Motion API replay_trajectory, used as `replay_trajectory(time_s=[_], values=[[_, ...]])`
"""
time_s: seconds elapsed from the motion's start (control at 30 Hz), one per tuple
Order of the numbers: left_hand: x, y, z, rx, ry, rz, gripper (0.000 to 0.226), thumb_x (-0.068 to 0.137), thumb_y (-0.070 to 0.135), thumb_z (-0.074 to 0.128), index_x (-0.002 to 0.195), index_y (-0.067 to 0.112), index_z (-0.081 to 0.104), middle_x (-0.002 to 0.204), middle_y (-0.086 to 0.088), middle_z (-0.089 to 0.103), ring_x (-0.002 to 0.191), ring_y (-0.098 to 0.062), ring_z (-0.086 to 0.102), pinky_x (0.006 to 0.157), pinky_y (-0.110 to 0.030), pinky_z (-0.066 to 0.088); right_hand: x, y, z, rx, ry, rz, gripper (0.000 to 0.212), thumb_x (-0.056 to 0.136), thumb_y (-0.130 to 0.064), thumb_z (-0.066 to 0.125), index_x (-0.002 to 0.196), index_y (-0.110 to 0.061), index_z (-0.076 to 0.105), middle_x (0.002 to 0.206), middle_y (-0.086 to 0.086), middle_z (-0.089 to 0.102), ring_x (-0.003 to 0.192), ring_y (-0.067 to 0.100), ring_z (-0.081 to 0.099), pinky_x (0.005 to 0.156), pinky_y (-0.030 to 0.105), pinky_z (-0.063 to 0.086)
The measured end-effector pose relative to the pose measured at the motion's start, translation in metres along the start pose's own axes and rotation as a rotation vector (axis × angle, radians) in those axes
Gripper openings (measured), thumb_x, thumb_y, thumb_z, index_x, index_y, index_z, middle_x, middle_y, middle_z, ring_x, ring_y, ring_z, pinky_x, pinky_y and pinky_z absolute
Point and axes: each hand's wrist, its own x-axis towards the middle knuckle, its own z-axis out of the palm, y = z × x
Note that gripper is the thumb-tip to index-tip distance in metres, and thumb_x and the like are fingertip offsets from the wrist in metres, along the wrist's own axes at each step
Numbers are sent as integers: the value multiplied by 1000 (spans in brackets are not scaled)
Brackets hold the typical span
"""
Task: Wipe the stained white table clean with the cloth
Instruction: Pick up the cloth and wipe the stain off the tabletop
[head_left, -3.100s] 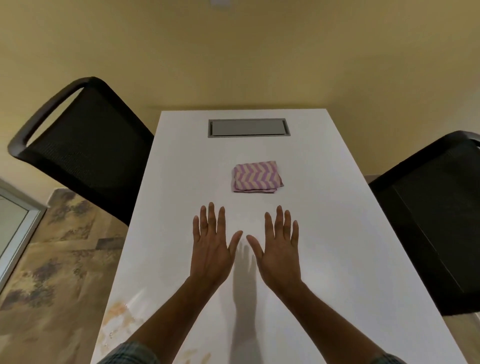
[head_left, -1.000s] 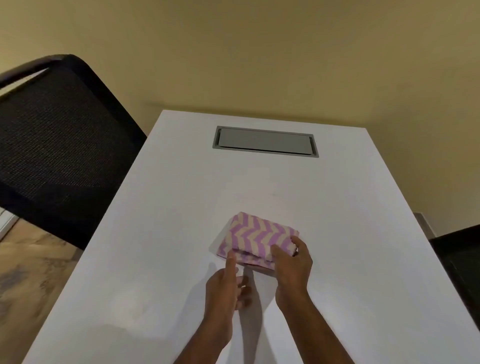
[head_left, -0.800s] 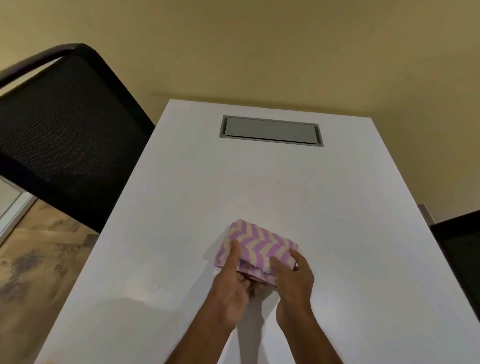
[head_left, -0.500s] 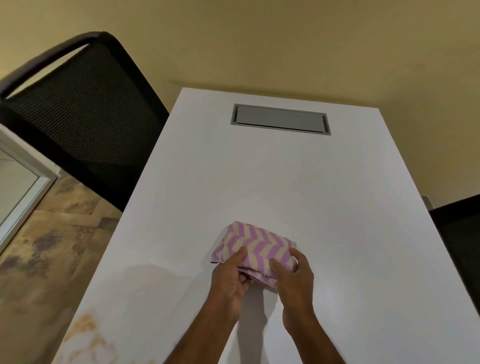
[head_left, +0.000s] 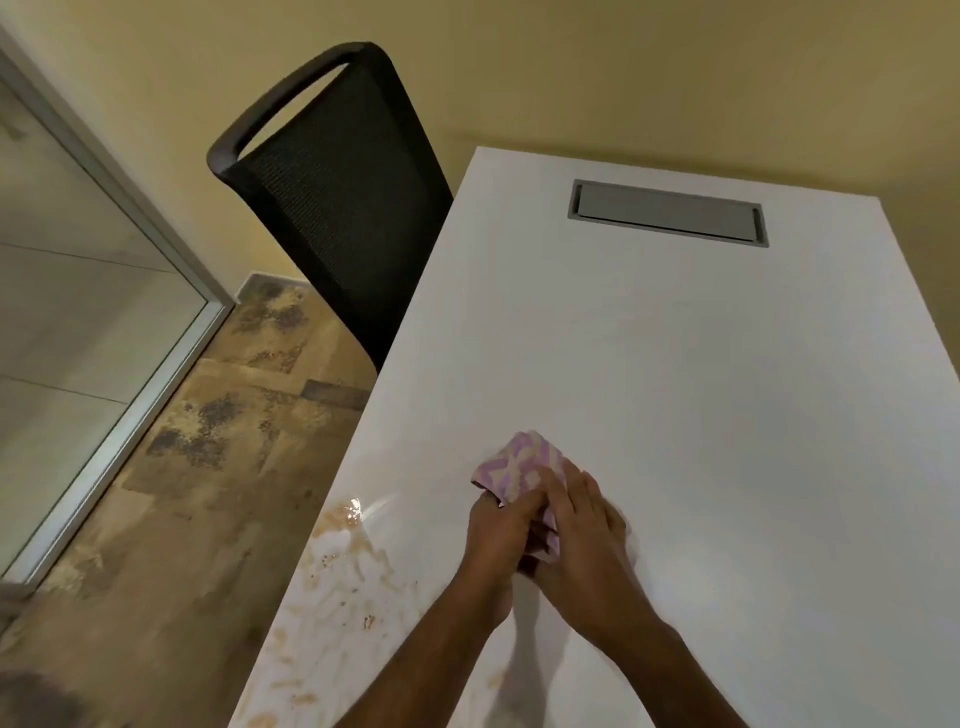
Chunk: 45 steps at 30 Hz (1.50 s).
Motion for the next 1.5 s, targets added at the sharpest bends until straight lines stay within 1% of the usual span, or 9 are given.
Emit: replay_trajectory(time_s=[0.27,0.43,0.57,0.7,0.9,1.03,1.17,1.37,1.5], values=[[-21,10,-50,28,-7,82,18,92,34,69,110,30,69,96,14,79,88,1,74,64,-9,54,-7,-55,27,83,161,45,69,94,-19,67,155,-19,35,152,-3,49,139,17,49,117,39,39],[-22,11,-77,113,-39,160,7,95,41,66,102,39,65,90,30,74,86,14,68,63,-4,50,-7,-84,36,205,187,100,58,97,-19,67,150,-17,44,144,2,57,131,22,57,109,45,49],[-17,13,-106,201,-116,199,23,96,39,65,117,31,66,103,12,77,96,1,72,75,-12,55,-10,-102,41,276,234,114,52,98,-13,61,148,-19,47,138,1,63,125,22,61,105,46,52],[-9,16,-138,256,-179,245,19,95,39,67,107,26,73,98,1,78,96,-15,73,83,-27,58,-10,-117,52,309,272,181,49,102,-10,55,149,-19,46,141,1,63,128,24,61,107,47,50],[22,27,-202,494,89,542,19,100,39,59,105,27,72,106,13,75,104,-4,69,88,-30,55,-6,-120,62,396,386,246,50,102,-9,55,151,-13,43,147,9,57,131,32,58,99,54,56],[52,35,-242,877,106,671,39,107,35,43,143,24,55,153,4,50,150,-13,33,120,-40,28,3,-124,69,370,491,233,57,100,-4,57,154,-5,40,156,14,48,141,37,50,105,59,50],[82,37,-263,1230,38,736,47,110,33,33,157,24,35,167,2,24,158,-16,6,125,-38,10,12,-127,78,244,636,112,58,91,11,62,147,2,48,155,21,48,146,44,42,116,64,36],[113,19,-273,1449,-134,710,53,110,36,23,162,27,16,170,7,9,157,-12,-7,129,-42,4,16,-110,112,-111,73,56,71,97,-4,50,161,-29,28,173,6,9,160,31,1,130,51,4],[118,9,-277,1493,-172,691,53,110,39,21,162,30,15,170,8,8,157,-13,-6,128,-44,7,18,-106,124,-173,41,82,68,103,-19,49,162,-33,20,174,4,4,160,29,-4,130,50,2]])
